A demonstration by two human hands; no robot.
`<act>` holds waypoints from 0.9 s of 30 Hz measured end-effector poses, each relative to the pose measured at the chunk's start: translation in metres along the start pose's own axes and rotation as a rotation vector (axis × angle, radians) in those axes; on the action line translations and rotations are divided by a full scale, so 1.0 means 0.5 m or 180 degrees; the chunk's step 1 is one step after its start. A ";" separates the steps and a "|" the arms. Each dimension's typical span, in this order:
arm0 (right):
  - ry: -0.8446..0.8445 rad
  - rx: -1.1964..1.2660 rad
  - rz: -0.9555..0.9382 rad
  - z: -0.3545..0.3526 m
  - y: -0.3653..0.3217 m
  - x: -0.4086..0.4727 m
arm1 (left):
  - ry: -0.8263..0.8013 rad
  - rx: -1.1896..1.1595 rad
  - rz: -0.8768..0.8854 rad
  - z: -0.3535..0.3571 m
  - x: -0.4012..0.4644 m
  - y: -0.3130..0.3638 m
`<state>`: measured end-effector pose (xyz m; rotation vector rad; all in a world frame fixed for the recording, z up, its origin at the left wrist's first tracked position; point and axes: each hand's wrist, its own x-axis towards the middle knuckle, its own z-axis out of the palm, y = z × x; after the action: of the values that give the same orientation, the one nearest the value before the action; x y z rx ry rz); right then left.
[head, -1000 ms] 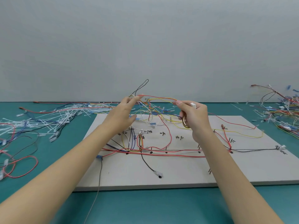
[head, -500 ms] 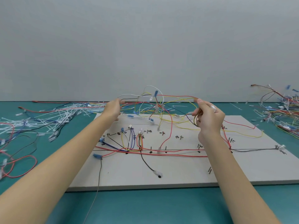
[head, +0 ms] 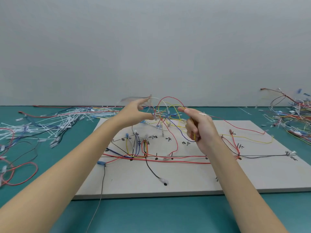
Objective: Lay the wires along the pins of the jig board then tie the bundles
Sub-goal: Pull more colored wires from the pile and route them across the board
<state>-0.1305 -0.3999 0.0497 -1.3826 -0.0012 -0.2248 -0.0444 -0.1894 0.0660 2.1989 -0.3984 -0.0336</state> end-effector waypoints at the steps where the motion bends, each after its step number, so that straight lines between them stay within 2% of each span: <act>1: -0.0003 -0.0044 0.0001 0.001 0.001 -0.002 | 0.0153 0.0246 -0.0001 -0.003 -0.001 0.006; 4: 0.0114 -0.0217 -0.0006 0.002 0.003 -0.003 | 0.0676 0.0656 -0.0072 -0.017 -0.001 0.022; 9: 0.0452 -0.0391 0.0020 0.004 0.005 0.002 | 0.0562 0.0241 -0.0208 -0.045 -0.006 0.039; 12: 0.0614 -0.0038 0.0074 -0.003 0.001 0.003 | 0.1048 0.0372 0.0063 -0.051 -0.014 0.036; 15: 0.0600 0.0436 0.0069 -0.007 -0.004 0.004 | 0.1110 0.0334 0.0434 -0.037 -0.023 0.030; 20: 0.0422 0.0471 0.0040 0.004 -0.001 -0.001 | 0.1050 -0.0079 0.1054 0.021 -0.045 0.036; 24: -0.0013 0.0622 0.0111 0.013 -0.003 -0.011 | 0.0617 0.0480 0.1335 0.078 -0.044 0.037; 27: -0.0524 0.0638 0.0154 0.018 -0.010 -0.020 | 0.0772 0.0755 0.1169 0.103 -0.025 0.031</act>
<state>-0.1399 -0.3906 0.0547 -1.1964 -0.1241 -0.0677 -0.0689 -0.2343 0.0448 2.2902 -0.6893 0.4976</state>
